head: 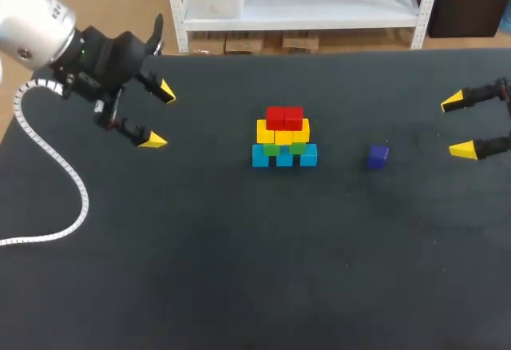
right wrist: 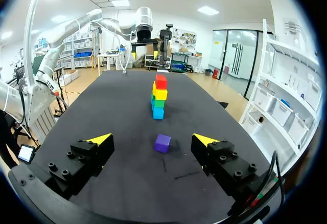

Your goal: Place the blue cubes, place green cubes on the blue cubes, place the yellow cubes on the green cubes, then place the red cubes on the yellow cubes, and place purple cube on the red cubes.

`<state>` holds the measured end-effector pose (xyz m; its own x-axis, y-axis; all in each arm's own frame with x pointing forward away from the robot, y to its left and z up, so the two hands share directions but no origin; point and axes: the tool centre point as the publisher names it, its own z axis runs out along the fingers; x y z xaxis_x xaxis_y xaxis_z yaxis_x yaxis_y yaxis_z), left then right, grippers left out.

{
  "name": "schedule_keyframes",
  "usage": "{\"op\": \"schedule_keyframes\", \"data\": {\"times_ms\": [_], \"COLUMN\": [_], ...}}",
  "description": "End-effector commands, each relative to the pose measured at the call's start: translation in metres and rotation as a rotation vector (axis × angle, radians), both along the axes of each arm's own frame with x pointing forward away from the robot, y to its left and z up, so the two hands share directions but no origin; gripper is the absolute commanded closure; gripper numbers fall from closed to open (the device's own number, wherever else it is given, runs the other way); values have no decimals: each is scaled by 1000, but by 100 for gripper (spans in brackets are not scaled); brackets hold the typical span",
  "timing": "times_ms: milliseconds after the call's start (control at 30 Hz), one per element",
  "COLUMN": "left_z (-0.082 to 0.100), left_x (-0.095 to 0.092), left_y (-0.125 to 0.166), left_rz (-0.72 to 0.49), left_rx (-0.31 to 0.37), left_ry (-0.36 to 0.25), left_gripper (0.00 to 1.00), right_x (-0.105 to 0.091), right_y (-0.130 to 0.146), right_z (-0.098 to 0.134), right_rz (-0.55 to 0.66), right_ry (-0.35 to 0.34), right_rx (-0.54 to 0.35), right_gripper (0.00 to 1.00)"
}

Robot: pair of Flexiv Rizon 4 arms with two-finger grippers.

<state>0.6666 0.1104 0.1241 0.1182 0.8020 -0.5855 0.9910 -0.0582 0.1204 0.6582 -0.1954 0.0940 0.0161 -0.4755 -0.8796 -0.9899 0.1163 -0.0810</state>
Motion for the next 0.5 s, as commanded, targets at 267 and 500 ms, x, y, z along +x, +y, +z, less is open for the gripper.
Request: {"op": "schedule_keyframes", "data": {"times_ms": [267, 500], "left_z": [0, 0], "left_x": [0, 0], "left_y": [1, 1], "left_rz": [-1, -1], "left_rx": [-3, -3], "left_ry": [-3, -3], "left_gripper": [0, 0], "right_x": [0, 17], "right_y": [46, 50], "right_z": [-8, -11], "right_rz": [143, 521], "right_ry": [-62, -111], "right_rx": [-76, -153], "right_gripper": [0, 0]}}
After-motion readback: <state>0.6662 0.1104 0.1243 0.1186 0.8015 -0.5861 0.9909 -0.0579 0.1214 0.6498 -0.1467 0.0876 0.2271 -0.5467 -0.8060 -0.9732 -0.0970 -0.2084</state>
